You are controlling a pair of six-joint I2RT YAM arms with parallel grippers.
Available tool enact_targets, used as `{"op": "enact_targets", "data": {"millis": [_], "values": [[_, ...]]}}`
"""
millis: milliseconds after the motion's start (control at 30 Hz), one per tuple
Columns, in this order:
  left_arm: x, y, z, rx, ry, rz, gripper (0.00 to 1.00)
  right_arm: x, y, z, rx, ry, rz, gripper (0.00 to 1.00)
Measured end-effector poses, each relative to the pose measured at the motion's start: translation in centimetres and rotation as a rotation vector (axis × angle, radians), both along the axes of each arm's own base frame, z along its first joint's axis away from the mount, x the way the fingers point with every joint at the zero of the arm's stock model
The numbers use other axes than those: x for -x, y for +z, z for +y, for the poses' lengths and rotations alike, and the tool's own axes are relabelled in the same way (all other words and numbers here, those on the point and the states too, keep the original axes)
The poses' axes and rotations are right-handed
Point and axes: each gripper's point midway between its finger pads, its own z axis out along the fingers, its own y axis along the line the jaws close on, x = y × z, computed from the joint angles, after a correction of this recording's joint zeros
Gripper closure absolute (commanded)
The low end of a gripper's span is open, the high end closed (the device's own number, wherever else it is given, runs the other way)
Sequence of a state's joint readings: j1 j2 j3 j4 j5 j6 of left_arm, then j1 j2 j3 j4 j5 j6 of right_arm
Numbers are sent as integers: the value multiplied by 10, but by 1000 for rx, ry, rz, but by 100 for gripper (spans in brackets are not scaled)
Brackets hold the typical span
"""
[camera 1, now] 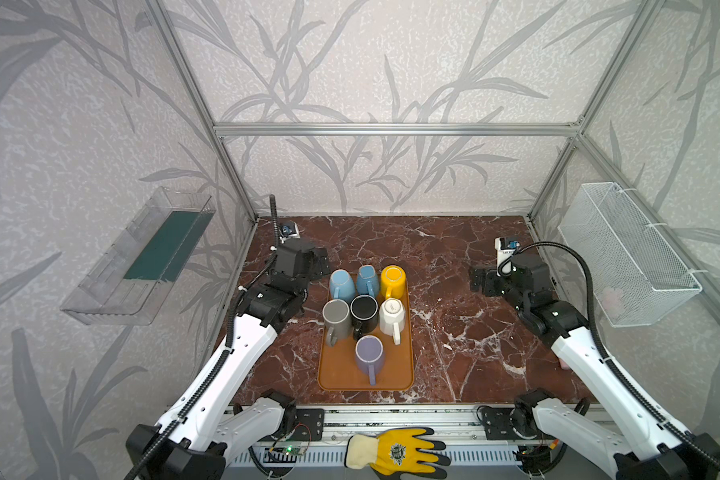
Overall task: Turn the mug right side up
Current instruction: 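Lower the left gripper over the upside-down grey mug on the tray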
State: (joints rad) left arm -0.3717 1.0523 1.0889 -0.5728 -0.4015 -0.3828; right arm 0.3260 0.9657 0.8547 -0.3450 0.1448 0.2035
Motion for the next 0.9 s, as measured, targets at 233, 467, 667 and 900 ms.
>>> {"op": "enact_targets", "data": {"millis": [233,467,667,900], "values": [[35,-53,-15,85,-44,175,1,21,-31,6,-32,6,93,1],[73,-95,-33,150,-107,355,1,27,-42,6,-49,-15,138,1],[97,-107,-44,165,-147,450,1,29,-50,7,-60,-24,159,1],[120,-121,-49,163,-164,542,2,32,-65,10,-65,-31,196,1]]}}
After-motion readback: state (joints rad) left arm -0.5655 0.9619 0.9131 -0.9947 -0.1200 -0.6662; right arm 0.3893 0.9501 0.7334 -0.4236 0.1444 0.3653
